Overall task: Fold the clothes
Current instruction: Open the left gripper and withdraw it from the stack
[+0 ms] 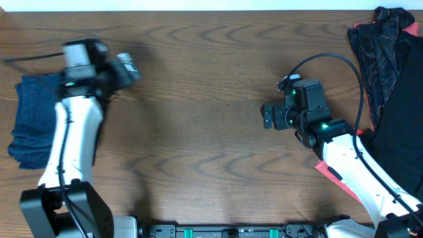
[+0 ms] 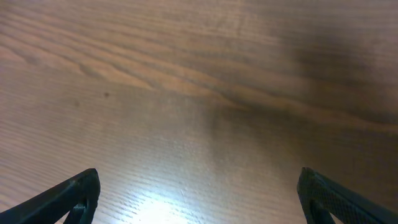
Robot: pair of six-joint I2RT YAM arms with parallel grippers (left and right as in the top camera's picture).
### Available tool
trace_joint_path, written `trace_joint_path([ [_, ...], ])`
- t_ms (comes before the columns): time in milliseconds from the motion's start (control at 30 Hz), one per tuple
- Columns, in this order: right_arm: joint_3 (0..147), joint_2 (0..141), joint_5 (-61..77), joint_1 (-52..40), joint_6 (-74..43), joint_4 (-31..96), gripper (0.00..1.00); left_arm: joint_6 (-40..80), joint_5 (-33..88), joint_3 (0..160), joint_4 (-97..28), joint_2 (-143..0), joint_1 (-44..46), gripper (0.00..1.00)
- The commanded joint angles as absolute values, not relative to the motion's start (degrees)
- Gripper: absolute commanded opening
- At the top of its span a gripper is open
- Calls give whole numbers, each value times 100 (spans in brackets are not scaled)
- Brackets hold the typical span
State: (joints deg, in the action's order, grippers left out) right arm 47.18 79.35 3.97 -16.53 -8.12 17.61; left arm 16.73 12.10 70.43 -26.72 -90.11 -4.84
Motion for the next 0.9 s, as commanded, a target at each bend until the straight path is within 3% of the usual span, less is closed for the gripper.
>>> trace_joint_path([
  [0, 4821, 7907, 567, -1387, -886, 1765, 99, 1100, 1194, 7037, -2803, -8877, 89, 98],
  [233, 5518, 7907, 624, -652, -937, 3159, 99, 1052, 582, 7037, -3900, -8873, 814, 98],
  [567, 5581, 7321, 598, -484, -899, 4338, 99, 1105, 333, 6987, -5301, -8705, 913, 98],
  [700, 5192, 6707, 499, -484, -1155, 4423, 99, 1249, 244, 6663, -5310, -8243, 1074, 98],
  [867, 4115, 4982, 357, -526, -1347, 4005, 97, 1531, -259, 5887, -4932, -6908, 1555, 98],
])
